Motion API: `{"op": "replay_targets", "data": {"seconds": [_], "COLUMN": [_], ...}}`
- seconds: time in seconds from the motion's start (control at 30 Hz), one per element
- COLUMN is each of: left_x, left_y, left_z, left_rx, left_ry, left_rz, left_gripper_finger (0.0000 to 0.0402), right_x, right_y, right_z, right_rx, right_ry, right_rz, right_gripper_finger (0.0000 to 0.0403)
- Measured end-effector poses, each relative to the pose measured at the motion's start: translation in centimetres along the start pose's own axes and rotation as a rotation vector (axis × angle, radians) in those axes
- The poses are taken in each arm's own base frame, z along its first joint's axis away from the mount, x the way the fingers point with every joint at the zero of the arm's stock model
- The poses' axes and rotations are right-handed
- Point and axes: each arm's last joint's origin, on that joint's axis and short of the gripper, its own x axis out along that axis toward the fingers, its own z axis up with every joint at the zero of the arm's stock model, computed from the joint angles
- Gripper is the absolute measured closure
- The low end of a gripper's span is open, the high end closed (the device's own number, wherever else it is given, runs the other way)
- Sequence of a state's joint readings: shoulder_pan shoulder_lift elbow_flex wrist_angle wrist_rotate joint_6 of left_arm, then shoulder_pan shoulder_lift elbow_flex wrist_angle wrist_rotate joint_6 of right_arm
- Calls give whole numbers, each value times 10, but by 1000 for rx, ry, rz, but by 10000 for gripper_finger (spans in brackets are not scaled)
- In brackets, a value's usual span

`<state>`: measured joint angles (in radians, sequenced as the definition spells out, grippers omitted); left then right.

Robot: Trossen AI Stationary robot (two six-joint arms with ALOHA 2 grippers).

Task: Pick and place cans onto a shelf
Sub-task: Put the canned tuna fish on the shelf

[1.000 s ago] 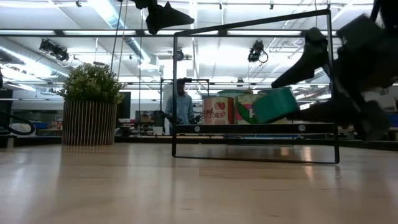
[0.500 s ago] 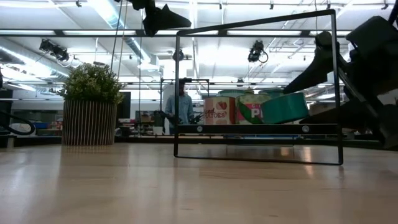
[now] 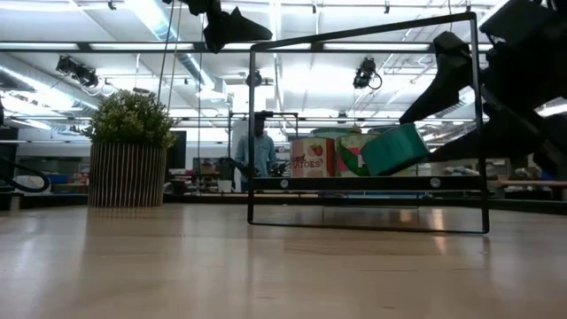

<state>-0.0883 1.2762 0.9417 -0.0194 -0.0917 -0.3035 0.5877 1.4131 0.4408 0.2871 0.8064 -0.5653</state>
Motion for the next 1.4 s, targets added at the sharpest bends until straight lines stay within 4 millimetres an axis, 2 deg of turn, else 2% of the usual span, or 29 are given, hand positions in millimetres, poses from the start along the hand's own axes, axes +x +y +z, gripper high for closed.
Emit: {"op": "replay_targets", "data": {"seconds": [0.27,0.83,1.03,1.23,1.4], "left_x": [0,0,0,0,0], "left_y": [0,0,0,0,0], "left_z": [0,-1,-1,-1,-2], "left_rx": [0,1,1,2,2], "left_ry": [1,7,11,14,16], "left_rz": [0,1,3,4,4], "left_gripper_finger": [47,47,47,47,47], "right_x": [-12,-14,-24,-15,-3], "right_y": [-3,1,-3,-7,-20], "right_z": [-1,-7,-2,-11,-11], "right_rx": [27,-31,-7,0,-6], "right_ry": [-1,43,-32,-84,-195], "right_rz": [22,55,93,166,118], "right_gripper_finger": [128,128,128,136,148]}}
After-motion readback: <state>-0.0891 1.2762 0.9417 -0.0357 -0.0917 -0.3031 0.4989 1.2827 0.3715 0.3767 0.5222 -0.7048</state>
